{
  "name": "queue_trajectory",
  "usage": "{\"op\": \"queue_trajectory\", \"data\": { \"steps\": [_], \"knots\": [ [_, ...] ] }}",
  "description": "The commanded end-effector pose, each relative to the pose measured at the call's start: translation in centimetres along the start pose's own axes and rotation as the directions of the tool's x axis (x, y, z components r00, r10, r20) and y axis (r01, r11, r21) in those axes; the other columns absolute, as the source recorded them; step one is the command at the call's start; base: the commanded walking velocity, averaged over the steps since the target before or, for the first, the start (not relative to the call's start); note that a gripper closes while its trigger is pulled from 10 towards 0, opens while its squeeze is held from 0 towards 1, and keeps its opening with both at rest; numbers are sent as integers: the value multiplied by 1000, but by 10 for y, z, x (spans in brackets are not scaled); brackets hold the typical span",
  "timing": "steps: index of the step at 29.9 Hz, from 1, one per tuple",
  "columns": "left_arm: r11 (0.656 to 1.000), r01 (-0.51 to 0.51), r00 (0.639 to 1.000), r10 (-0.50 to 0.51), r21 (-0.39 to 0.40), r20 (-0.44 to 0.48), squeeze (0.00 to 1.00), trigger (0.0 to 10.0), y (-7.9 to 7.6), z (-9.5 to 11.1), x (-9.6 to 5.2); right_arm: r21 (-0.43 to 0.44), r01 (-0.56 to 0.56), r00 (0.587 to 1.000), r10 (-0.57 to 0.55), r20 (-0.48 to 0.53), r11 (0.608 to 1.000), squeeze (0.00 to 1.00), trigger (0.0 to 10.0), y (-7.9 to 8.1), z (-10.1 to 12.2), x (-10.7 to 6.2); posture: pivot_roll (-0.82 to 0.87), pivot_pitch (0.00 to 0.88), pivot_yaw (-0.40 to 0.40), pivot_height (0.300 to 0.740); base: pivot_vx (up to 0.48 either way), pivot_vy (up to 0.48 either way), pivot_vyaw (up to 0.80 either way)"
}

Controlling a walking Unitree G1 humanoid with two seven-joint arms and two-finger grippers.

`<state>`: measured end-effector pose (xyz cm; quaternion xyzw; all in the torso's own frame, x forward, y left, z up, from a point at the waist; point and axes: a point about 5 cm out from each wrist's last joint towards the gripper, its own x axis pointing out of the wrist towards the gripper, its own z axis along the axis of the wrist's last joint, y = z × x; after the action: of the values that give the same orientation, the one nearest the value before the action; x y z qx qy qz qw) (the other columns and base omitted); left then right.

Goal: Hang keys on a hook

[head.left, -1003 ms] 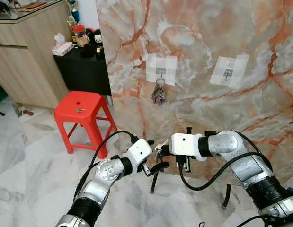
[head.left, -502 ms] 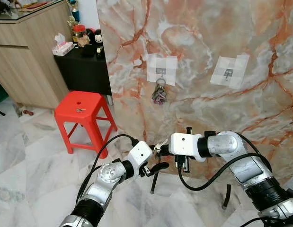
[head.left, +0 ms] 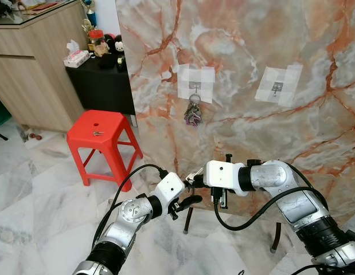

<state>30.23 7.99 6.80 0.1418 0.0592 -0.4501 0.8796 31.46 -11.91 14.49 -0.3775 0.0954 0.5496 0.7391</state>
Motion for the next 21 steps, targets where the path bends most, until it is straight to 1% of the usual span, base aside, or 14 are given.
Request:
{"op": "queue_trajectory", "data": {
  "steps": [1, 9, 21],
  "knots": [
    [1000, -1, 1000, 1, 3, 17, 0, 0, 2, 3, 1, -20, 9, 1000, -9, 26, 1000, 0, 10000, -1, 8, -1, 121, 42, 45, 740, 0, 0, 0],
    [1000, 6, 1000, -5, -10, 31, 0, 0, -2, 4, 3, -18, 18, 999, -17, 39, 1000, 0, 10000, -2, 11, 0, 121, 43, 44, 740, 0, 0, 0],
    [1000, -1, 999, 1, -18, 40, 0, 0, -2, 4, 5, -9, 29, 999, -28, 39, 1000, 0, 10000, -3, 11, -1, 121, 44, 44, 740, 0, 0, 0]
  ]
}}
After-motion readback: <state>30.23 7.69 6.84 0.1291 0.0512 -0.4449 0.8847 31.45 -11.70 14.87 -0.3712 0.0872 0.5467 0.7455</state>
